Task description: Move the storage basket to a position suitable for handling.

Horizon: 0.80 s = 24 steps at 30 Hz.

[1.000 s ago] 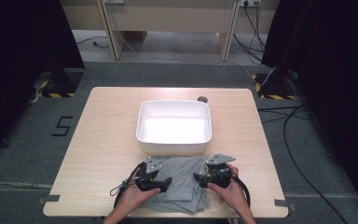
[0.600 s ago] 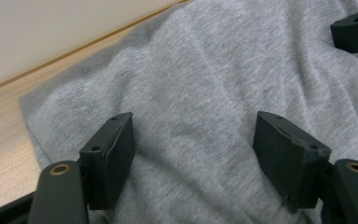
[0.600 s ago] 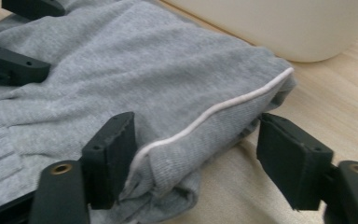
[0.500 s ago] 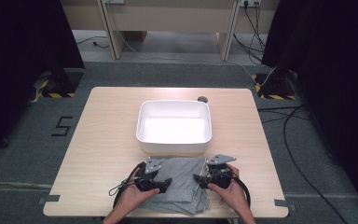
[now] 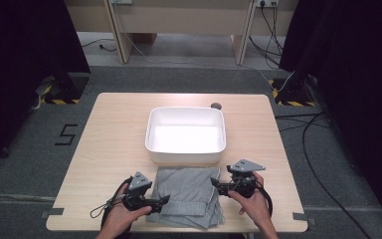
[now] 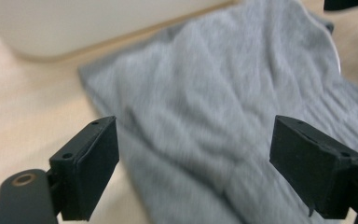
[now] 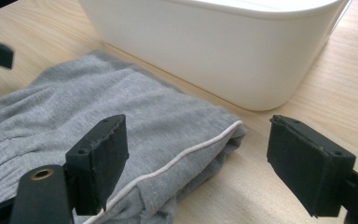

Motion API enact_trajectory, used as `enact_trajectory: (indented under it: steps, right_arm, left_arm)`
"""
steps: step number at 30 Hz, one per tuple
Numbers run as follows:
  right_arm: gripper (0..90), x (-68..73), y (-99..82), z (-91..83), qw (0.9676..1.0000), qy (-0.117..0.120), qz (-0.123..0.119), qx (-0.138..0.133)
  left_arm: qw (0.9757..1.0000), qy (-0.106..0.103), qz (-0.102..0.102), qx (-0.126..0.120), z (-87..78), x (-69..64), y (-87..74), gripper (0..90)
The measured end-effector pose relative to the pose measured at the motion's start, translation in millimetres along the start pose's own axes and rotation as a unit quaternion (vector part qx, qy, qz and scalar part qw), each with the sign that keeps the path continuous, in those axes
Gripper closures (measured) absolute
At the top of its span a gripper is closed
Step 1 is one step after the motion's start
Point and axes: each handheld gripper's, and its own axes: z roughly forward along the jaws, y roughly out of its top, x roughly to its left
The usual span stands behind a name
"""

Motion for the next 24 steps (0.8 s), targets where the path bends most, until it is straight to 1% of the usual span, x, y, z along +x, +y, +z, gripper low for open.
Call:
enact_trajectory:
  steps: [3,4,8,9,10,12,13,15,16,17,19,20,24]
  right_arm:
    - [20.8,-2.2,-0.4,2.4,1.0,0.003,0.0,0.003]
    - [20.8,-2.2,-0.4,2.4,1.0,0.003,0.0,0.003]
    - [21.0,-2.9,-0.8,3.6,0.9999,-0.003,-0.008,0.007]
    - [20.9,-3.1,-0.9,3.1,0.9999,-0.001,-0.009,0.005]
    - [20.9,-3.1,-0.9,3.1,0.9999,-0.001,-0.009,0.005]
    - [21.2,-2.8,-0.9,2.5,1.0,-0.001,-0.009,0.004]
    - [21.2,-3.0,-0.9,2.4,0.9999,-0.001,-0.01,0.003]
    - [21.9,-2.2,-0.7,2.0,0.9999,-0.004,-0.011,-0.001]
    - [21.9,-1.2,-0.9,2.4,1.0,-0.003,-0.007,0.001]
    - [21.9,-1.2,-0.9,2.4,1.0,-0.003,-0.007,0.001]
    - [21.9,-0.4,-1.0,3.6,0.9998,-0.004,-0.016,0.005]
    - [21.9,1.6,-1.3,5.0,0.9997,-0.004,-0.021,0.007]
    - [21.9,3.2,-1.8,8.0,0.9996,-0.003,-0.025,0.012]
  left_arm:
    - [0.9999,-0.005,-0.011,0.006,-2.1,0.2,-11.9,14.9]
    - [0.9999,-0.005,-0.011,0.006,-2.1,0.2,-11.9,14.7]
    - [0.9997,-0.016,-0.016,0.013,-0.6,-4.4,-23.1,14.5]
    - [0.9997,-0.018,-0.013,0.008,-2.7,-7.7,-25.5,14.6]
    - [0.9997,-0.018,-0.013,0.008,-2.7,-7.7,-25.5,14.7]
    - [0.9998,-0.017,-0.003,0.004,-6.2,-13.1,-27.0,14.7]
    - [0.9998,-0.019,0.006,0.002,-8.1,-18.3,-28.9,14.7]
    - [0.9997,-0.015,0.016,0.012,-5.8,-24.6,-33.7,14.7]
    - [0.9997,-0.009,0.02,0.014,-3.8,-25.1,-35.6,14.7]
    - [0.9997,-0.009,0.02,0.014,-3.8,-25.1,-35.6,14.7]
    - [0.9997,-0.002,0.015,0.021,1.1,-23.4,-38.9,14.8]
    - [0.9997,-0.001,0.016,0.018,1.8,-22.7,-39.6,14.6]
    - [0.9995,0.008,0.024,0.016,2.8,-23.2,-40.5,14.5]
